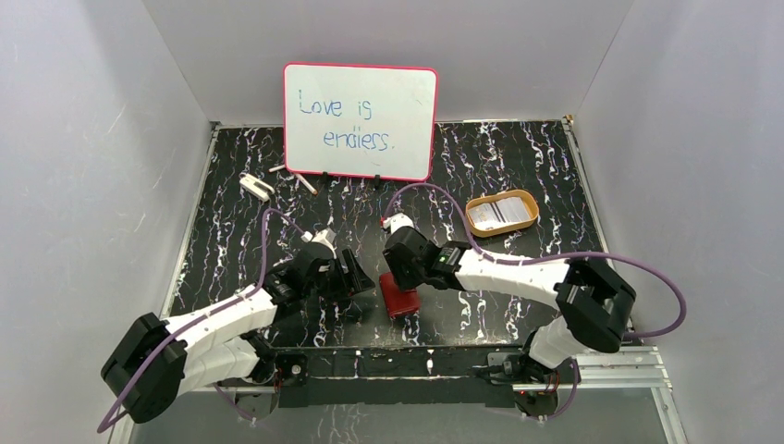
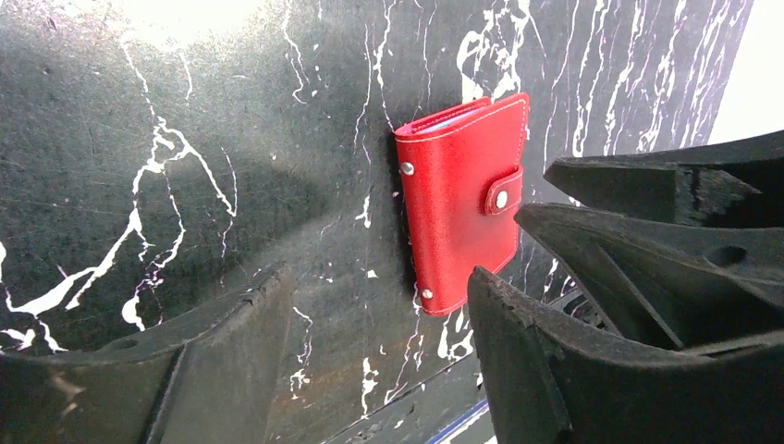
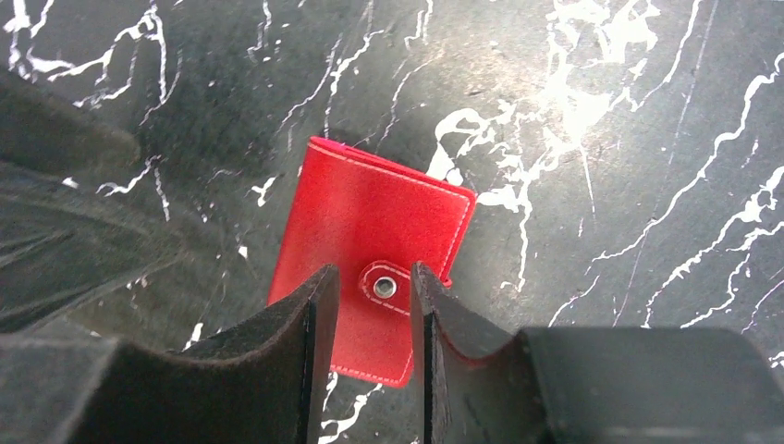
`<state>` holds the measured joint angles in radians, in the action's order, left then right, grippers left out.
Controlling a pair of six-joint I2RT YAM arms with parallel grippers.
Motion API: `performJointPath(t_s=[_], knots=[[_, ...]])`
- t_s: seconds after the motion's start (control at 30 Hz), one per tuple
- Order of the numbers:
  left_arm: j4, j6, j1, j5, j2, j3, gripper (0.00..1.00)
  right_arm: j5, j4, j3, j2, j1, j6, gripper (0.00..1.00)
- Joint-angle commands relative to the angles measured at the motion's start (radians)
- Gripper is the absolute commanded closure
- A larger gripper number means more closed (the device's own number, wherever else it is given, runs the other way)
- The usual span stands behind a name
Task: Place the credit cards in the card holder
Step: Open the card holder at the center of the board.
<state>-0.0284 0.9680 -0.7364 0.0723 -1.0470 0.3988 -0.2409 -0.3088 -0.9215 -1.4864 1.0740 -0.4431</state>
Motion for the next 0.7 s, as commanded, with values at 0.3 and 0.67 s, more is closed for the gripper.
performJointPath(t_s=[0.3,0.67], knots=[[-0.039,0.045,-0.004,-0.045,0.044,-0.052,0.36,-0.092,-0.010,-0.038,-0.058,0.029,-0.080,0.56],[-0.034,0.048,-0.003,-0.049,0.042,-0.056,0.37,-0.119,-0.080,-0.049,-0.083,0.058,-0.103,0.56]])
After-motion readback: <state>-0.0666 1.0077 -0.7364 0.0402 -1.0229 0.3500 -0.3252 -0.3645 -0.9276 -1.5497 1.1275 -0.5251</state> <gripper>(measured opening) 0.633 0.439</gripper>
